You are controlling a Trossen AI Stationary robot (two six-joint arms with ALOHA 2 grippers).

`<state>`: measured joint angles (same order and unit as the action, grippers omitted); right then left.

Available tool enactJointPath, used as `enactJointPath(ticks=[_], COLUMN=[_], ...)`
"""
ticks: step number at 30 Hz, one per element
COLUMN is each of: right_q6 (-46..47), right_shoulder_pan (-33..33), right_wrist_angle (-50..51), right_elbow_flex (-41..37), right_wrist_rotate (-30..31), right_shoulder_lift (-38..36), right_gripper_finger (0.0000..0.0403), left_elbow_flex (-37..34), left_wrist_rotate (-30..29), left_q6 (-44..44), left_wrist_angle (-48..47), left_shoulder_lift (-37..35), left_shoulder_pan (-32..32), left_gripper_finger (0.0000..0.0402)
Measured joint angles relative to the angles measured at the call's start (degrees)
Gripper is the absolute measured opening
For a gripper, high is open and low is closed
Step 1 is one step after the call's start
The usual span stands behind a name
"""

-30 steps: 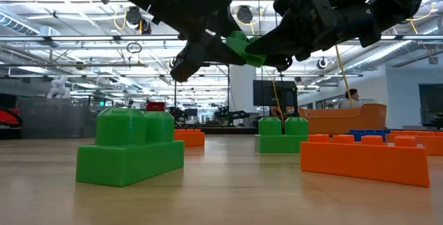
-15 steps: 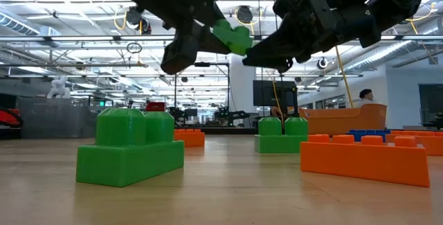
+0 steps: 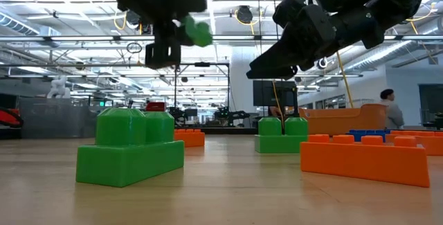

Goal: Sort & place blocks by color
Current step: Put the green game piece into the black bin

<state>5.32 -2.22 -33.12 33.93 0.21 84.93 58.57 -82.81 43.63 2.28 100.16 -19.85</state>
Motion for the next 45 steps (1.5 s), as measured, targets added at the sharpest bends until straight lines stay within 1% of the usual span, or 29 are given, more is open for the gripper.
enactJointPath(ticks=[3, 5, 7, 9, 11, 13, 15, 17, 19, 23, 29, 33, 35, 41, 45], right_q6=[0.08, 0.80, 1.27, 1.25, 1.16, 1.11, 1.11, 1.11, 1.11, 1.10, 1.11, 1.63, 1.67, 1.70, 1.73], right_shoulder_pan=[-0.02, -0.02, -0.02, -0.02, -0.02, 0.00, 0.00, 0.00, 0.00, 0.00, 0.00, 0.00, 0.00, 0.00, 0.00], right_wrist_angle=[0.05, 0.04, 0.08, 0.33, 0.35, 0.37, 0.46, 0.95, 1.02, 1.05, 1.15, 1.27, 1.27, 1.27, 1.27], right_elbow_flex=[0.00, 0.00, 0.00, 0.00, 0.00, 0.00, 0.00, 0.00, 0.00, 0.00, 0.00, 0.00, 0.00, 0.00, 0.00], right_wrist_rotate=[-0.02, -0.03, -0.04, -0.04, -0.04, -0.04, -0.04, -0.04, -0.04, -0.04, -0.04, -0.04, -0.04, -0.04, -0.05], right_shoulder_lift=[0.00, 0.00, 0.00, 0.00, -0.02, -0.01, -0.02, -0.02, -0.02, -0.02, -0.02, -0.02, -0.02, -0.02, -0.03], right_gripper_finger=[0.0225, 0.0224, 0.0223, 0.0223, 0.0222, 0.0222, 0.0222, 0.0222, 0.0222, 0.0222, 0.0222, 0.0222, 0.0222, 0.0222, 0.0222], left_elbow_flex=[0.00, 0.00, 0.00, 0.00, 0.00, 0.02, 0.00, 0.02, 0.00, 0.00, 0.02, 0.00, 0.00, 0.00, 0.00], left_wrist_rotate=[1.93, 6.05, 12.42, 20.41, 27.21, 31.54, 33.36, 33.96, 35.31, 36.89, 37.58, 43.57, 45.58, 46.82, 46.84], left_q6=[-12.92, -21.88, -31.13, -39.30, -45.03, -48.69, -51.72, -55.11, -59.48, -68.70, -75.19, -77.14, -77.21, -77.94, -78.11], left_wrist_angle=[-8.53, -14.49, -19.66, -24.45, -29.18, -33.63, -39.57, -44.55, -50.56, -59.32, -67.34, -71.34, -72.88, -76.88, -78.89], left_shoulder_lift=[-4.04, -7.64, -11.41, -15.01, -18.19, -20.90, -23.46, -25.88, -28.25, -31.54, -32.74, -32.64, -32.60, -32.57, -32.57], left_shoulder_pan=[1.97, 3.76, 6.00, 8.76, 11.78, 14.66, 17.06, 19.45, 21.95, 26.09, 30.68, 35.36, 37.22, 41.43, 44.57], left_gripper_finger=[0.0171, 0.0171, 0.0171, 0.0171, 0.0171, 0.0171, 0.0171, 0.0171, 0.0171, 0.0171, 0.0171, 0.0171, 0.0171, 0.0171, 0.0185])
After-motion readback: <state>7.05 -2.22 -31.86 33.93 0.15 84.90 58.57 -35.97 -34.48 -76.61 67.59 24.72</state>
